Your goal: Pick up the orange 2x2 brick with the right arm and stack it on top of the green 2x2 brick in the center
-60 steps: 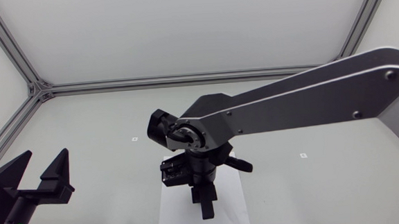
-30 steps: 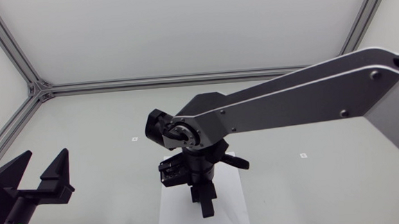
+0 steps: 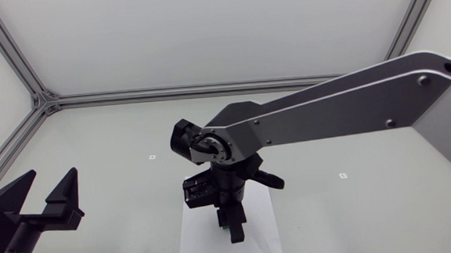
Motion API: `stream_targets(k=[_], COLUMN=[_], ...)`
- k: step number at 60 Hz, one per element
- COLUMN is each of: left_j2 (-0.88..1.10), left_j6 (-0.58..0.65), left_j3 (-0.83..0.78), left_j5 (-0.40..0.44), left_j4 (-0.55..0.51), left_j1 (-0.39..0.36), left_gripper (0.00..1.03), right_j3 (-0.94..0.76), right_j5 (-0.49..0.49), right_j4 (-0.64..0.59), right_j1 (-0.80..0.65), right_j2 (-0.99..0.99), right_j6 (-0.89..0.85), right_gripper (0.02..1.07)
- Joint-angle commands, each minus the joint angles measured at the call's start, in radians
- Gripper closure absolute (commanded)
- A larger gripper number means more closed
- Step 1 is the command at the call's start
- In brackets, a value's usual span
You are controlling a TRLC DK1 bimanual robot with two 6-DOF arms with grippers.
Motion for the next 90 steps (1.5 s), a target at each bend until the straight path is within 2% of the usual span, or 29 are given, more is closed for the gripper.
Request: stream_targets(k=[1,22,54,73,90], left_j2=[-0.006,-0.006,-0.006,-0.006,-0.006], left_j6=[0.006,0.006,0.006,0.006,0.006], left_j3=[-0.041,-0.041,-0.041,-0.041,-0.041], left_j5=[0.001,0.001,0.003,0.001,0.001], left_j4=[-0.010,-0.010,-0.010,-0.010,-0.010], left_j1=[0.002,0.002,0.002,0.002,0.002], left_gripper=[0.04,0.04,0.04,0.04,0.04], right_j3=[-0.072,-0.055,-0.111,-0.178,-0.123], right_j5=[-0.032,0.009,0.057,0.017,0.026], right_j4=[0.013,0.035,0.088,0.168,0.101], right_j1=[0.008,0.039,0.030,0.000,0.000], right_j2=[0.041,0.036,0.067,0.061,0.079], right_j6=[-0.011,0.116,0.128,0.116,0.102], right_gripper=[0.80,0.80,0.80,0.80,0.80])
